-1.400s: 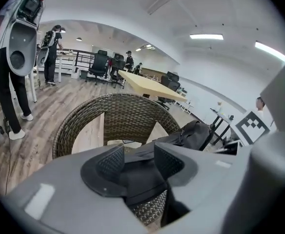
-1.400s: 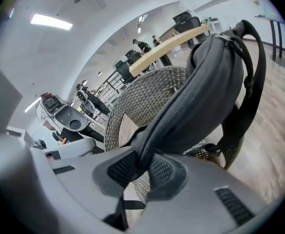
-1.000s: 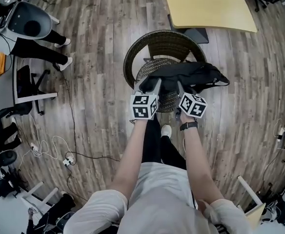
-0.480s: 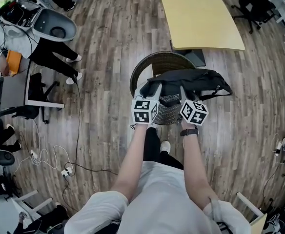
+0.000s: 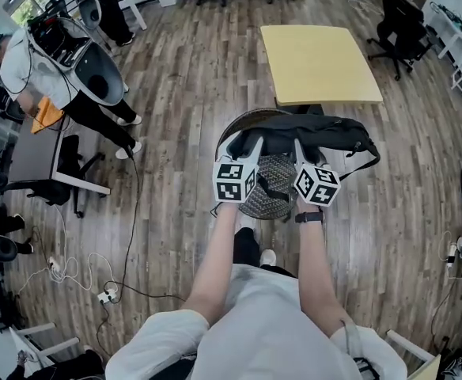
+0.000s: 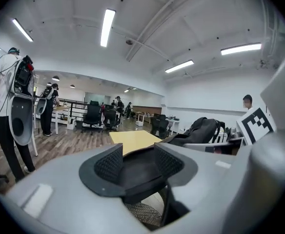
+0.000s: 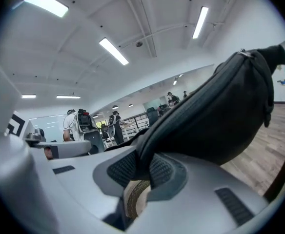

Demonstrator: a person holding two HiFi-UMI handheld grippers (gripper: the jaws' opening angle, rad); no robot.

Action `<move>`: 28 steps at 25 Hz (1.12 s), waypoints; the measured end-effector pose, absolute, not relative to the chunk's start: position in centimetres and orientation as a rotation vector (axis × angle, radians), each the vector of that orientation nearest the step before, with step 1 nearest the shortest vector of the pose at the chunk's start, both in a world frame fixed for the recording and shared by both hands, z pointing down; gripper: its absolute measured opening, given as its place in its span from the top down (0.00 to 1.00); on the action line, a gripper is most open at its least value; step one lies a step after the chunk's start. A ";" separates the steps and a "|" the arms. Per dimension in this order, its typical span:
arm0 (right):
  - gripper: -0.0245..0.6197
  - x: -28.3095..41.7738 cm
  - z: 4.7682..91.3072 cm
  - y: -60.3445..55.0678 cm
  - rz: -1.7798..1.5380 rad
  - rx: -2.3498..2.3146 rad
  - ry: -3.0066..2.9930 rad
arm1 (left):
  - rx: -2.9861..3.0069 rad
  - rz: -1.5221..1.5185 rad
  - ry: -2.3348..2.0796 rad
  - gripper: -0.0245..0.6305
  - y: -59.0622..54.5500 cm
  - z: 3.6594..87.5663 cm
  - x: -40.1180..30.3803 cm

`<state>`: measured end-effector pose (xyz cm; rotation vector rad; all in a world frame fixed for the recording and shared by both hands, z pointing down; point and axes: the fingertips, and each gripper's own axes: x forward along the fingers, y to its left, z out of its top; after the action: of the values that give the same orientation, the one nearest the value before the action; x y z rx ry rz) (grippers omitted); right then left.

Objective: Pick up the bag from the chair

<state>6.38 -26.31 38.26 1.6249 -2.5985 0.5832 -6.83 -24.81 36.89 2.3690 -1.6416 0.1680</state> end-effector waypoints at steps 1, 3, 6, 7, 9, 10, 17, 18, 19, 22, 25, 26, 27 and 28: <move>0.88 6.3 37.2 -25.8 0.542 1.616 -2.613 | 2.379 0.164 -1.651 0.68 -24.4 36.1 -6.7; 0.88 6.4 34.9 -25.0 0.460 1.610 -2.640 | 2.400 0.140 -1.669 0.68 -23.6 34.2 -6.6; 0.88 6.6 31.1 -24.3 0.337 1.630 -2.672 | 2.437 0.088 -1.673 0.68 -23.0 31.4 -6.6; 0.88 6.6 30.1 -23.9 0.296 1.637 -2.677 | 2.450 0.075 -1.678 0.68 -22.7 30.5 -6.7; 0.88 6.6 28.3 -23.2 0.217 1.642 -2.688 | 2.476 0.053 -1.700 0.68 -22.0 28.7 -7.1; 0.88 6.5 27.5 -22.9 0.182 1.643 -2.693 | 2.488 0.043 -1.712 0.68 -21.7 27.8 -7.3; 0.88 6.6 23.1 -21.7 0.019 1.667 -2.708 | 2.551 0.017 -1.790 0.68 -20.3 23.2 -6.8; 0.88 6.6 22.8 -21.5 0.010 1.672 -2.708 | 2.558 0.014 -1.798 0.68 -20.1 22.9 -6.6; 0.88 6.6 22.5 -21.3 0.001 1.677 -2.709 | 2.566 0.009 -1.805 0.68 -19.8 22.6 -6.5; 0.88 5.9 21.8 -20.7 -0.028 1.677 -2.711 | 2.573 -0.007 -1.820 0.68 -19.2 22.0 -6.8; 0.88 5.6 21.7 -20.4 -0.034 1.671 -2.710 | 2.575 -0.012 -1.827 0.68 -19.0 22.0 -6.8; 0.88 5.6 21.8 -20.4 -0.032 1.671 -2.710 | 2.574 -0.011 -1.827 0.68 -19.0 22.0 -6.7; 0.88 5.7 21.8 -20.4 -0.028 1.671 -2.711 | 2.573 -0.012 -1.827 0.68 -19.0 22.1 -6.7; 0.88 5.7 21.9 -20.5 -0.023 1.670 -2.711 | 2.571 -0.016 -1.828 0.68 -19.1 22.1 -6.7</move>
<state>5.75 -20.48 21.89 1.6700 -2.7110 -0.0234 -6.66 -19.10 22.11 2.5705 -1.8282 -0.0157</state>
